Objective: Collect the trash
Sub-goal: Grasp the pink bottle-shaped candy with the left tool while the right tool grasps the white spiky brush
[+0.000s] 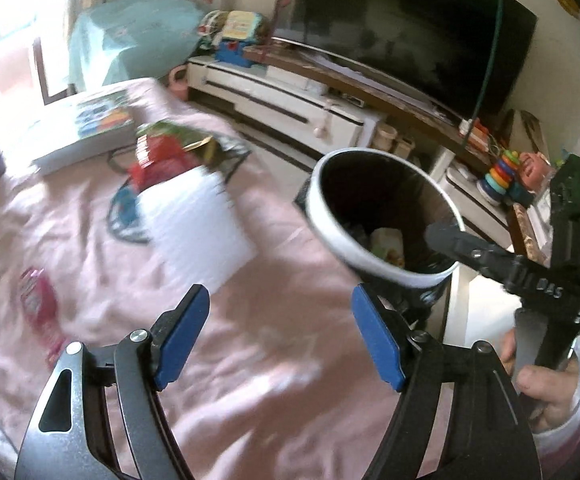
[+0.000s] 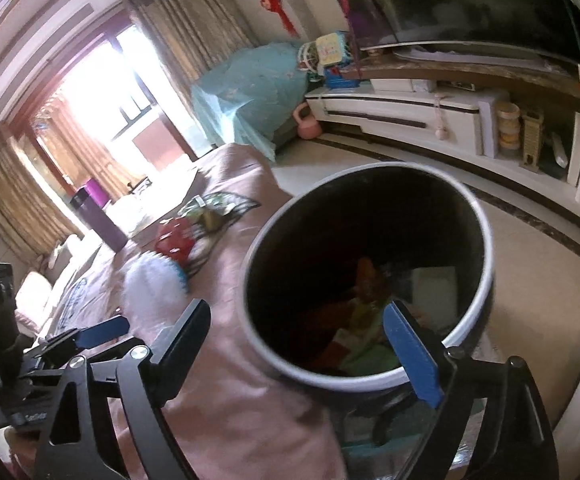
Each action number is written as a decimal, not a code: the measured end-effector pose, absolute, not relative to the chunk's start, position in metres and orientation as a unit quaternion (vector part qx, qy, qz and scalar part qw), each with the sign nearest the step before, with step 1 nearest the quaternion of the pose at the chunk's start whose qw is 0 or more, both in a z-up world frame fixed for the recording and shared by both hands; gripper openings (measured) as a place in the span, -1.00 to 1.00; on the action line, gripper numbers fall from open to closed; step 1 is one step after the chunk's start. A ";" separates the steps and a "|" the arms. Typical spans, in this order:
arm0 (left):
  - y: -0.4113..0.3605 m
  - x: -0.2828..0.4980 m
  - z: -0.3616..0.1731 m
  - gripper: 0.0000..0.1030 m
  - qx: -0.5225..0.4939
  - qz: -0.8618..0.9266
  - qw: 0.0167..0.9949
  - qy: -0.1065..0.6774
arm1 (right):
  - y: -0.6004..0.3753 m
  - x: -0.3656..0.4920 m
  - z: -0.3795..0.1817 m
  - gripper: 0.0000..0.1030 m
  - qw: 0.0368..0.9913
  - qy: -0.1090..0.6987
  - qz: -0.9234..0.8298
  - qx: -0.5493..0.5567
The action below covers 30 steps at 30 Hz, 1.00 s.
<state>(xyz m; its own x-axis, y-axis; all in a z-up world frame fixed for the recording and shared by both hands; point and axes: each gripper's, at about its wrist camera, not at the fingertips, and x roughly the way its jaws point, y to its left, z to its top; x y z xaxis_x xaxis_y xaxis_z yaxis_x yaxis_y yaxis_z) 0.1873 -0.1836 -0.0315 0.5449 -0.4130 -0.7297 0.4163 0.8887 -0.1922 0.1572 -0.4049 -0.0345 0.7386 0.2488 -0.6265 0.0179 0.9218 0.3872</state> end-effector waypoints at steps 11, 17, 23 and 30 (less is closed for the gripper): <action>-0.107 0.177 -0.047 0.47 -0.035 -0.174 0.887 0.427 | -0.339 0.153 -0.038 0.76 0.908 0.363 0.118 0.171; -0.072 0.175 -0.056 0.47 -0.053 -0.140 0.887 0.437 | -0.301 0.159 -0.045 0.76 0.905 0.372 0.143 0.146; -0.039 0.182 -0.066 0.47 -0.090 -0.108 0.880 0.453 | -0.280 0.167 -0.053 0.76 0.903 0.373 0.155 0.143; -0.020 0.200 -0.073 0.47 -0.112 -0.087 0.874 0.465 | -0.267 0.184 -0.057 0.76 0.903 0.375 0.160 0.138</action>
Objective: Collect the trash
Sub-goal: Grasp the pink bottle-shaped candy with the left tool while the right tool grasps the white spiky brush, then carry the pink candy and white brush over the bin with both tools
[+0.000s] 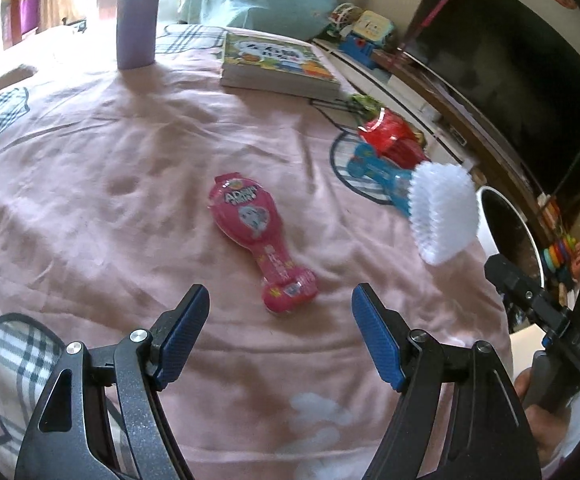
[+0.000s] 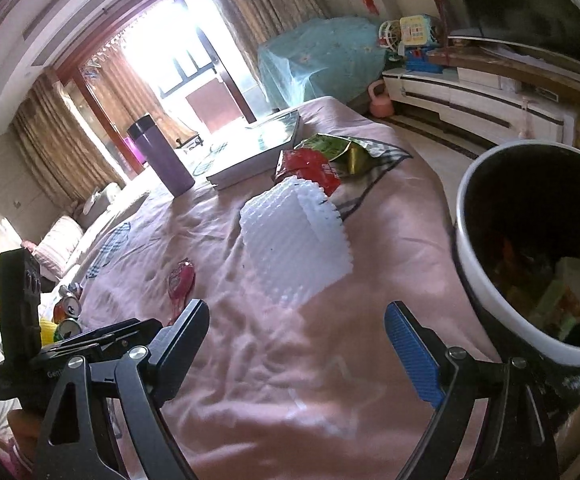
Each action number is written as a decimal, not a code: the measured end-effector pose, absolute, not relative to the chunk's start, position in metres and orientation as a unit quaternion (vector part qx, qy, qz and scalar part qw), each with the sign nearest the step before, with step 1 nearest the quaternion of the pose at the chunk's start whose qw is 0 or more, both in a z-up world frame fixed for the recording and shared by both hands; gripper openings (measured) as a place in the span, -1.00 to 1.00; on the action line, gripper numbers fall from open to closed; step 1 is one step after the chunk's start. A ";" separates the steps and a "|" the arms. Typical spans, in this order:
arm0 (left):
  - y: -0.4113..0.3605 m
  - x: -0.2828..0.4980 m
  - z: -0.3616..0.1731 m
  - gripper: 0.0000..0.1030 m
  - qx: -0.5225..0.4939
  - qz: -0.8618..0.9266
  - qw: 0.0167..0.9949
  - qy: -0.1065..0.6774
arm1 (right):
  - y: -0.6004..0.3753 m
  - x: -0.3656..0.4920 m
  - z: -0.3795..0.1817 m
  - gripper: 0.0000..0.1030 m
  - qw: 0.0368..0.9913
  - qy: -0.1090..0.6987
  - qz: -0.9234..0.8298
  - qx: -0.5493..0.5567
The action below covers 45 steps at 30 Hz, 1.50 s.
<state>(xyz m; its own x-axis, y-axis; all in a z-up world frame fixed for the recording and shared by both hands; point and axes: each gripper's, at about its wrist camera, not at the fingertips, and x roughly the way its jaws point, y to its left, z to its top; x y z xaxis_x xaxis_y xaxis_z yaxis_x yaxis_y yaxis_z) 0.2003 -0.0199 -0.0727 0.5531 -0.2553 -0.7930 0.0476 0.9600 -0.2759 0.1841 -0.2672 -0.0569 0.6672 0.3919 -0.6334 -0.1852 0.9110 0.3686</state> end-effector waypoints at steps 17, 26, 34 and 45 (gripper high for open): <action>-0.030 0.247 -0.093 -0.05 -0.052 -0.060 0.886 0.457 | -0.262 0.233 -0.076 0.61 0.888 0.405 0.155 0.153; -0.039 0.234 -0.088 -0.63 -0.061 -0.117 0.881 0.453 | -0.252 0.226 -0.077 -0.53 0.886 0.411 0.171 0.129; -0.063 0.209 -0.077 -0.63 -0.054 -0.161 0.879 0.446 | -0.261 0.199 -0.068 -0.56 0.891 0.400 0.170 0.133; -0.106 0.190 -0.056 -0.63 -0.034 -0.212 0.876 0.431 | -0.301 0.168 -0.051 -0.56 0.902 0.378 0.136 0.156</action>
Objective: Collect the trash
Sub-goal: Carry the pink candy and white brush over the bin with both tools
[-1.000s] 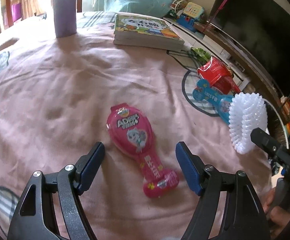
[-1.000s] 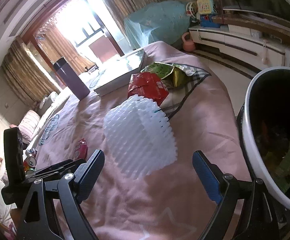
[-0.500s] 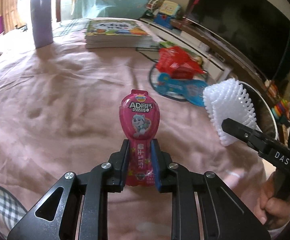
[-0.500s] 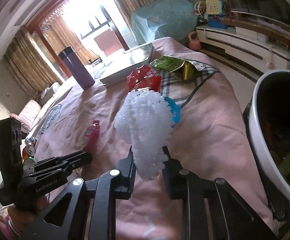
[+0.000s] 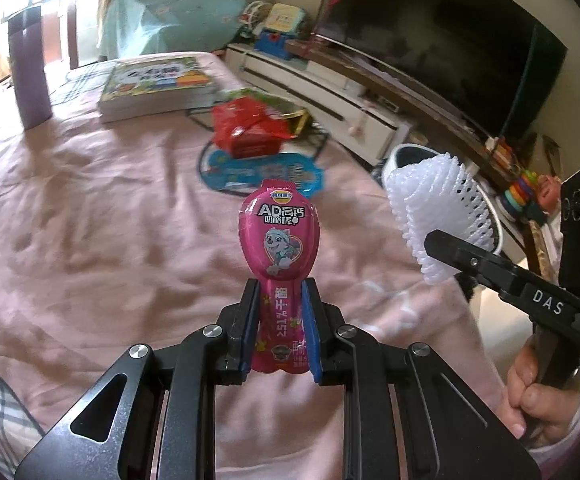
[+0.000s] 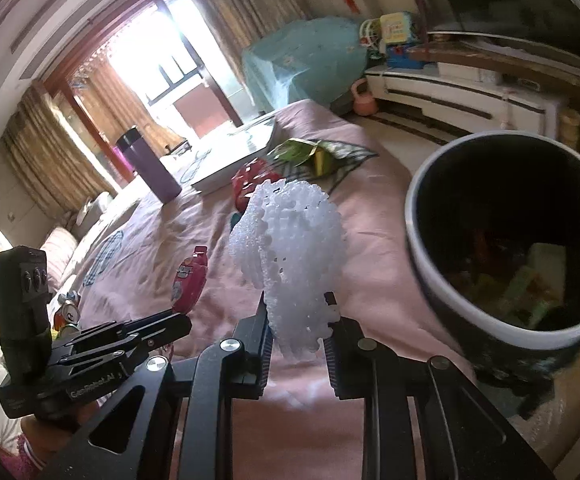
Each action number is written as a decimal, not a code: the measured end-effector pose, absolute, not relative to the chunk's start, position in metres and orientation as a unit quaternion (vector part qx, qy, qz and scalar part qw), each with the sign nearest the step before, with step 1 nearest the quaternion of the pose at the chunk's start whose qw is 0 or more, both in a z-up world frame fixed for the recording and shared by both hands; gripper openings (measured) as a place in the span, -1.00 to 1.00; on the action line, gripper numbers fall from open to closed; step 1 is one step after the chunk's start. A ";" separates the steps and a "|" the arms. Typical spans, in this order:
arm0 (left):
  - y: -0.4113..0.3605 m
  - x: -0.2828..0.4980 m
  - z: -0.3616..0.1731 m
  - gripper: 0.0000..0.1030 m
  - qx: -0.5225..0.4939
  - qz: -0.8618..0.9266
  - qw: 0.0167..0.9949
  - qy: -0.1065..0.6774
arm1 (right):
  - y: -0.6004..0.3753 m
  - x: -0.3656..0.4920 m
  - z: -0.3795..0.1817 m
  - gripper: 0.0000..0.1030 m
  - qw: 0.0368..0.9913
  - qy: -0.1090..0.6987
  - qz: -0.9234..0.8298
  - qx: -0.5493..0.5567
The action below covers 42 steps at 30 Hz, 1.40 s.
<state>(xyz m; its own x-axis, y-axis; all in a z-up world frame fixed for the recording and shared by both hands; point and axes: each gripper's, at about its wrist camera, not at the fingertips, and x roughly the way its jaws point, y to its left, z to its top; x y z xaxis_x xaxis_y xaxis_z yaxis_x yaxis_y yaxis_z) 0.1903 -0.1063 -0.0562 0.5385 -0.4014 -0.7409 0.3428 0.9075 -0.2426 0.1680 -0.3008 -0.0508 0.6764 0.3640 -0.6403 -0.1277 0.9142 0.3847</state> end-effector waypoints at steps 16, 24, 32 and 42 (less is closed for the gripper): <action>-0.168 0.189 -0.035 -0.63 -0.003 -0.263 0.870 0.417 | -0.366 0.147 -0.041 -0.56 0.913 0.356 0.072 0.186; -0.204 0.195 -0.025 -0.63 0.015 -0.286 0.867 0.408 | -0.394 0.143 -0.039 -0.56 0.916 0.348 0.049 0.195; -0.239 0.201 -0.019 -0.63 0.028 -0.304 0.863 0.403 | -0.414 0.145 -0.039 -0.56 0.915 0.351 0.030 0.199; -0.263 0.210 -0.026 -0.63 0.040 -0.312 0.854 0.415 | -0.438 0.154 -0.045 -0.55 0.909 0.361 0.015 0.208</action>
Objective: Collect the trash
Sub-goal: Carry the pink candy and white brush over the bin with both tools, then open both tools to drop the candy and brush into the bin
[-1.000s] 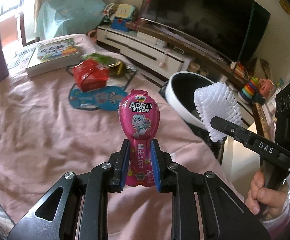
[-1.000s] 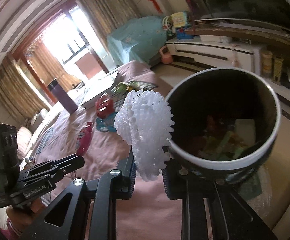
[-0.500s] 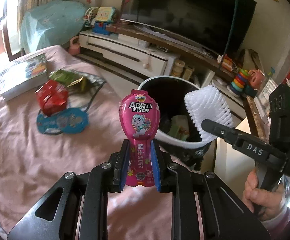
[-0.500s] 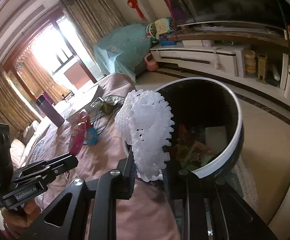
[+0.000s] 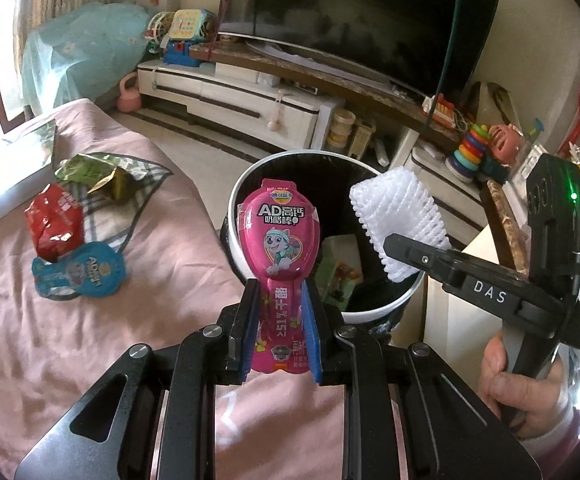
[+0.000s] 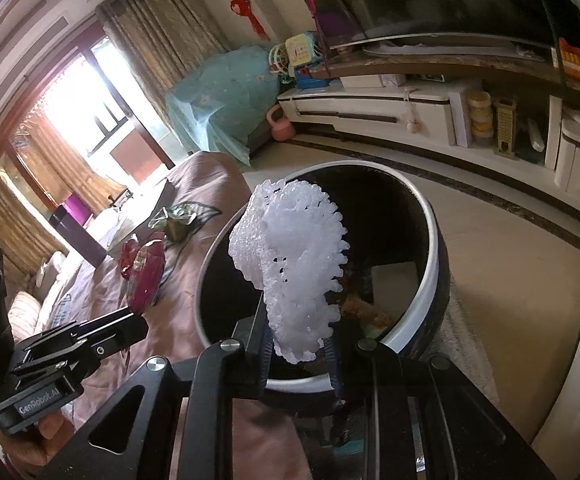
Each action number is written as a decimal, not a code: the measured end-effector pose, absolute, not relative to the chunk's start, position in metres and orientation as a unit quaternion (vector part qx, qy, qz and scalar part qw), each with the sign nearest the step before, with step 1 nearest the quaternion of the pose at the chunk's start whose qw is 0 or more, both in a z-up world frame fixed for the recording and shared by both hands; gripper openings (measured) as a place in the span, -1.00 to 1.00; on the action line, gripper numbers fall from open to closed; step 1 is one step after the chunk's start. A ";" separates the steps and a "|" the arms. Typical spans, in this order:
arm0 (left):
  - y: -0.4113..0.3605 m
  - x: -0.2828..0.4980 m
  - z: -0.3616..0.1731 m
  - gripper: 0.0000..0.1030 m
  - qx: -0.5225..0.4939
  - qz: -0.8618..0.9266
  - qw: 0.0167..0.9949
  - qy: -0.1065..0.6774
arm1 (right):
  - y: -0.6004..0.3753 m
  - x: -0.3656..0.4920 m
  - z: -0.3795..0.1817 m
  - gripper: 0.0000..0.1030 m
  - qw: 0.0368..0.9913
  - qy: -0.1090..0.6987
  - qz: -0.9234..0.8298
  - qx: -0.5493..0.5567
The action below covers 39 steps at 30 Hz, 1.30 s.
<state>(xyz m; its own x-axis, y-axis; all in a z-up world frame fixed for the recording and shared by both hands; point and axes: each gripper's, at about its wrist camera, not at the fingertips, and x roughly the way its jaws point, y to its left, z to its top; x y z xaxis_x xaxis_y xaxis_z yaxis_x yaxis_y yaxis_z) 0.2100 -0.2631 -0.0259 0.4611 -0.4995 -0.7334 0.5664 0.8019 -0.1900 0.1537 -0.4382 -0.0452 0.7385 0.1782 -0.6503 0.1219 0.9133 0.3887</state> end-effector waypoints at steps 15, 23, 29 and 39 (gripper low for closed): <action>-0.288 0.230 -0.028 -0.63 0.051 -0.313 0.849 0.422 | -0.452 0.169 -0.045 -0.50 0.905 0.375 0.010 0.201; -0.299 0.240 -0.030 -0.62 0.051 -0.318 0.841 0.434 | -0.462 0.174 -0.045 -0.44 0.902 0.381 0.010 0.201; -0.295 0.238 -0.028 -0.42 0.056 -0.311 0.847 0.427 | -0.470 0.173 -0.041 0.08 0.903 0.371 0.008 0.216; -0.268 0.232 -0.026 0.21 0.027 -0.291 0.856 0.426 | -0.467 0.161 -0.033 0.61 0.910 0.344 0.016 0.232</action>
<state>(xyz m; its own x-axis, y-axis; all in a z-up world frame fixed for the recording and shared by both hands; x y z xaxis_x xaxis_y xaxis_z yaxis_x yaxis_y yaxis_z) 0.2320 -0.2680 -0.0259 0.4682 -0.4746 -0.7453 0.5212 0.8295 -0.2008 0.1612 -0.4672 -0.0332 0.7632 0.1886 -0.6181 0.1307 0.8916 0.4335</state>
